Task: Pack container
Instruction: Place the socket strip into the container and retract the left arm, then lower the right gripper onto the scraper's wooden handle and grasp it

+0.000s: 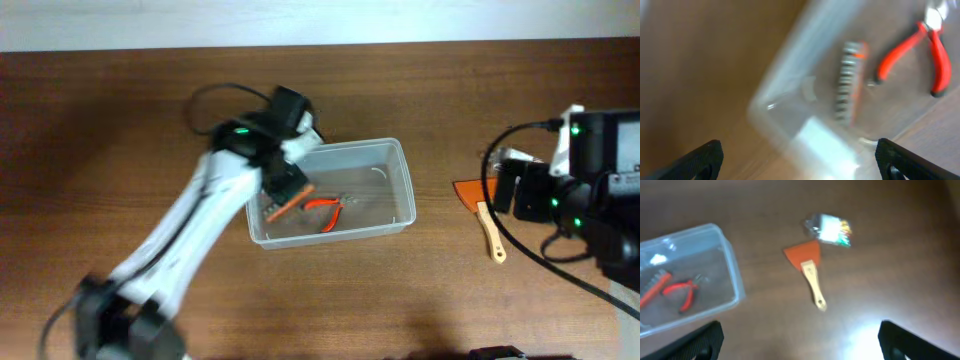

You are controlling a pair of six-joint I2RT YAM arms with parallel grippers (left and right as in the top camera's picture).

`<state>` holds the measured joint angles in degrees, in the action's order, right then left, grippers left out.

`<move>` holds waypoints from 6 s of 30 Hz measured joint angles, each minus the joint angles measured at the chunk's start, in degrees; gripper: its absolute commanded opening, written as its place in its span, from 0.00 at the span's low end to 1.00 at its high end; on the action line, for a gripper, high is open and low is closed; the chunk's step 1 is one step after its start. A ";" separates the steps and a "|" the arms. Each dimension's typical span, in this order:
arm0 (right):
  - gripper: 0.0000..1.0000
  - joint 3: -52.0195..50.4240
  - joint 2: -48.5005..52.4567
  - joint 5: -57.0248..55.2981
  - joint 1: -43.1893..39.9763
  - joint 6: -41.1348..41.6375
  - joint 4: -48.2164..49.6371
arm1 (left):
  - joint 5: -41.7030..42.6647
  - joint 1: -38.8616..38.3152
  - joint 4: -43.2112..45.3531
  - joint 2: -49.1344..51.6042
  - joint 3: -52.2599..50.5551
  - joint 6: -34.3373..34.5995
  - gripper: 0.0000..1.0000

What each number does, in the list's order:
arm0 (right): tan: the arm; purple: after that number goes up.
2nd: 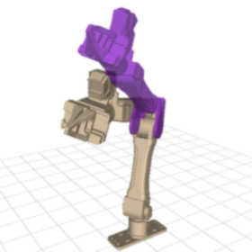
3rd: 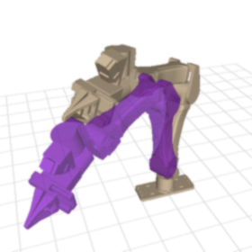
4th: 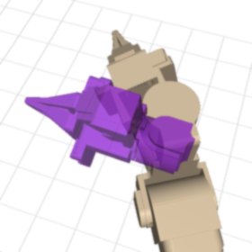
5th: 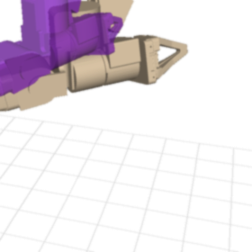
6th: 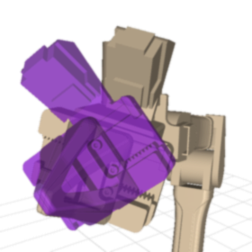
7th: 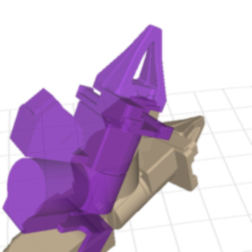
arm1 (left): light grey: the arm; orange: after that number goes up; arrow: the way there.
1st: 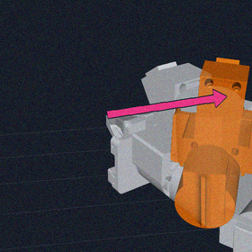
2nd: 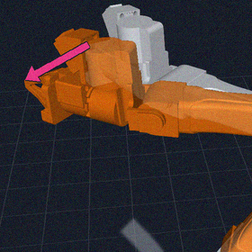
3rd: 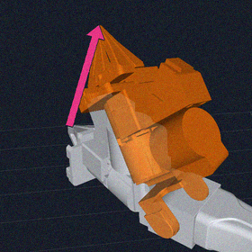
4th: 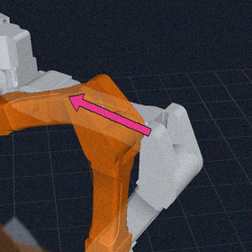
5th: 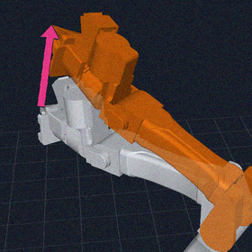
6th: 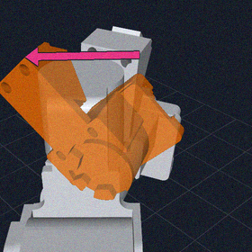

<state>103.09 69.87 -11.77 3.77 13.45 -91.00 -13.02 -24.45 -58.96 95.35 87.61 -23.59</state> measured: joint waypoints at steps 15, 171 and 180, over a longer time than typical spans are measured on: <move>0.99 3.41 -21.79 0.37 -0.02 12.07 -5.97 | 7.61 36.50 -0.02 -10.29 0.72 18.58 0.99; 0.04 -45.20 33.73 8.35 -19.74 -30.29 43.87 | 9.60 38.40 1.36 -10.36 0.70 19.93 0.99; 0.04 -45.22 33.62 8.61 -19.76 -31.69 44.33 | 9.60 38.40 1.36 -10.36 0.70 19.93 0.99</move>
<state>57.87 103.48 -3.16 -15.99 -18.24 -46.68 -3.42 13.96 -57.60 84.99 88.31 -3.66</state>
